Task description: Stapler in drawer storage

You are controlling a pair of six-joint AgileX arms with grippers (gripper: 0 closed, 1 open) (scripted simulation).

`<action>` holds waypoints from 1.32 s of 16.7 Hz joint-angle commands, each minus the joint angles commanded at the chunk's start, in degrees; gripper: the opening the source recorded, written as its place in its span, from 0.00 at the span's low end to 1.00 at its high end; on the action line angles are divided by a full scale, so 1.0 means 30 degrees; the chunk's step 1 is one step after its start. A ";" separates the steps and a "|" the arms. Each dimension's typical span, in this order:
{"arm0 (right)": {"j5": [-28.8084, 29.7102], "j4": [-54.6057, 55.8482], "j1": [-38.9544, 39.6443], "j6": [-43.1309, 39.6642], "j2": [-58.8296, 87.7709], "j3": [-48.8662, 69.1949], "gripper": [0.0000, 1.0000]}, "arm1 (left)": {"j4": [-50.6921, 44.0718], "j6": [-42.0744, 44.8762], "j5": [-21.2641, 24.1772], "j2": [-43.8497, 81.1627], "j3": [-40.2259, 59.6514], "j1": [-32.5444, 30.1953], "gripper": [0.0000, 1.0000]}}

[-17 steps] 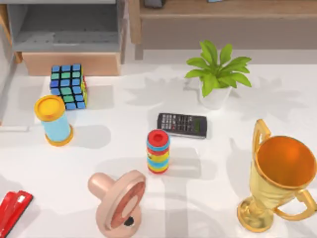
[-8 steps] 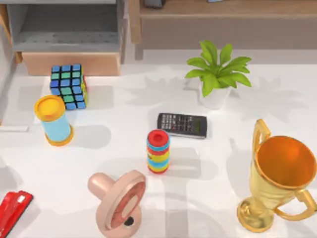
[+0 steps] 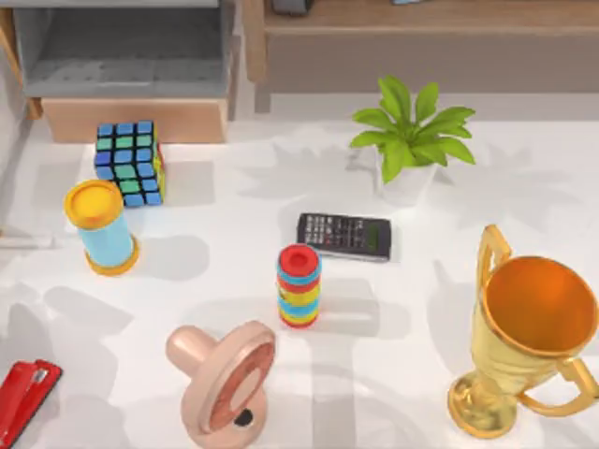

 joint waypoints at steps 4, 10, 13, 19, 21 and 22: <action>0.0000 0.0000 0.0000 0.0000 0.0000 0.0000 1.00 | -0.7476 -0.3544 -0.2141 -0.1477 0.1538 -0.3103 1.00; 0.0000 0.0000 0.0000 0.0000 0.0000 0.0000 1.00 | -1.5963 -0.7488 -0.4552 -0.2880 0.3373 -0.6997 1.00; 0.0000 0.0000 0.0000 0.0000 0.0000 0.0000 1.00 | -1.8213 -0.8522 -0.5189 -0.3217 0.3879 -0.8085 1.00; 0.0000 0.0000 0.0000 0.0000 0.0000 0.0000 1.00 | -1.8780 -0.8782 -0.5349 -0.3298 0.4008 -0.8365 1.00; 0.0000 0.0000 0.0000 0.0000 0.0000 0.0000 1.00 | -1.8683 -0.8757 -0.5319 -0.3180 0.3888 -0.8292 1.00; 0.0000 0.0000 0.0000 0.0000 0.0000 0.0000 1.00 | -1.8429 -0.8745 -0.5327 -0.3033 0.3670 -0.8301 1.00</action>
